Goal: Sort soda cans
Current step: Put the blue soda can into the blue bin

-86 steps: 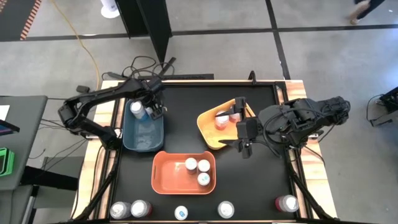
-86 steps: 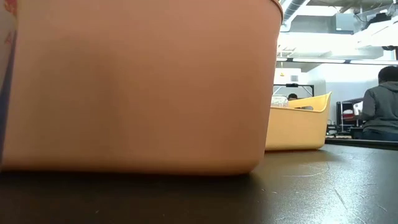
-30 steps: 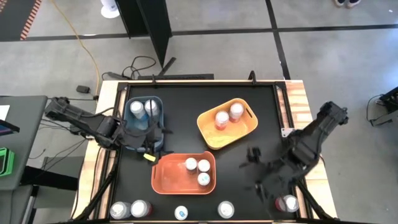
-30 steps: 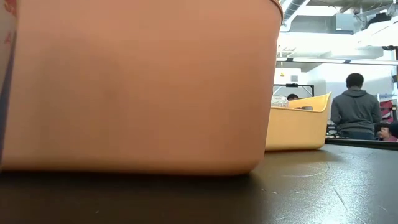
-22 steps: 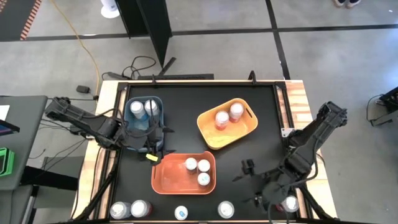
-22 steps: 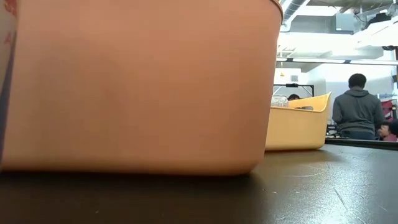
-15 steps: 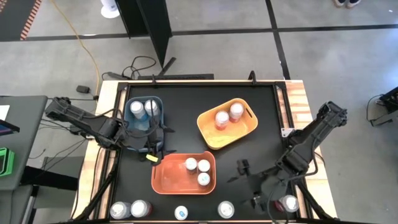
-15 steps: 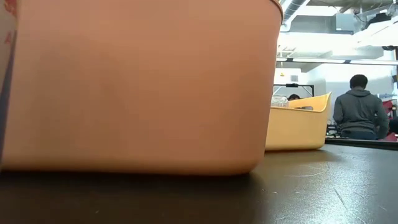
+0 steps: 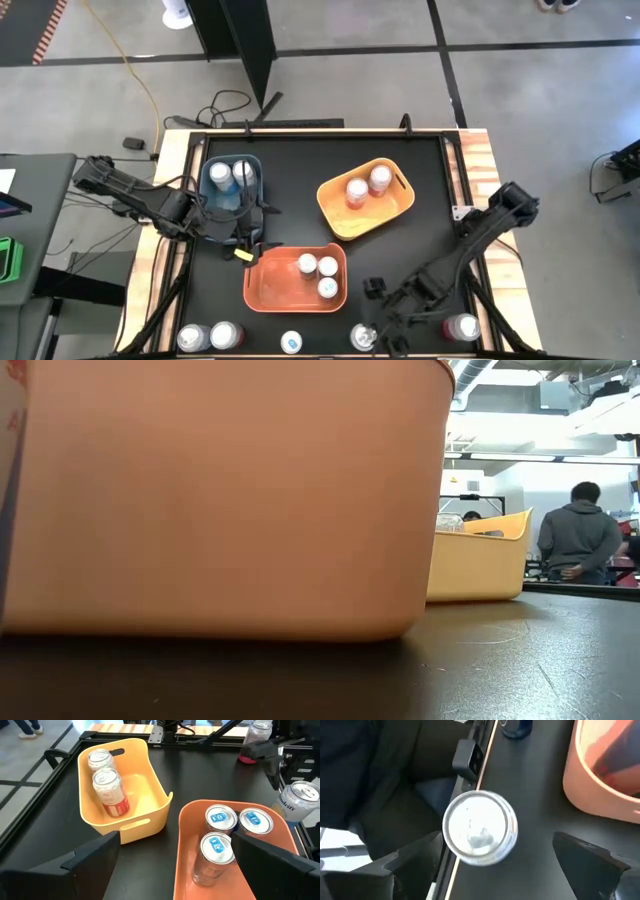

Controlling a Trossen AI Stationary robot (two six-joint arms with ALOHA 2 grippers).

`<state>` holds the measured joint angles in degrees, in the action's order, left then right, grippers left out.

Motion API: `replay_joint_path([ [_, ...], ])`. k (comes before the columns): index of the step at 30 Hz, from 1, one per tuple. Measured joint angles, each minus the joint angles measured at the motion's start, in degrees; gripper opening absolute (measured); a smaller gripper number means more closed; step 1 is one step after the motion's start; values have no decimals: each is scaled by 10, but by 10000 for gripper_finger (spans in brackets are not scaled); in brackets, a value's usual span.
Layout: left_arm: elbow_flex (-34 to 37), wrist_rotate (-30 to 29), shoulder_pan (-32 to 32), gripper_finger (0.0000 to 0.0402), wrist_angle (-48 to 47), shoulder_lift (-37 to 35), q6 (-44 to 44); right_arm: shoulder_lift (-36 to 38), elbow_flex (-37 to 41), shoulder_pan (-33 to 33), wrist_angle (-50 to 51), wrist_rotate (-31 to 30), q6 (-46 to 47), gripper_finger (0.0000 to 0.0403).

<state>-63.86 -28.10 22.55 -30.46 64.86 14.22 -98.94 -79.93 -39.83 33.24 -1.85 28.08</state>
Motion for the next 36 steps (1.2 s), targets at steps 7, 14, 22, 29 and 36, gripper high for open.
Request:
replay_joint_path([
  [7, 0, 9, 0, 375, -1, 0, -5, -13, -19, -7, -6, 3, 7, 399],
  [14, 0, 10, 0, 375, -1, 0, -11, -25, -22, -10, -6, 3, 19, 400],
  [22, 0, 23, 0, 375, -1, 0, -15, -36, -23, -15, -22, -4, 37, 400],
  [29, 0, 38, 0, 375, -1, 0, -28, -35, -24, -14, -24, -29, 82, 400],
  [36, 0, 38, 0, 375, -1, 0, -35, -36, -24, -20, -25, -54, 123, 400],
])
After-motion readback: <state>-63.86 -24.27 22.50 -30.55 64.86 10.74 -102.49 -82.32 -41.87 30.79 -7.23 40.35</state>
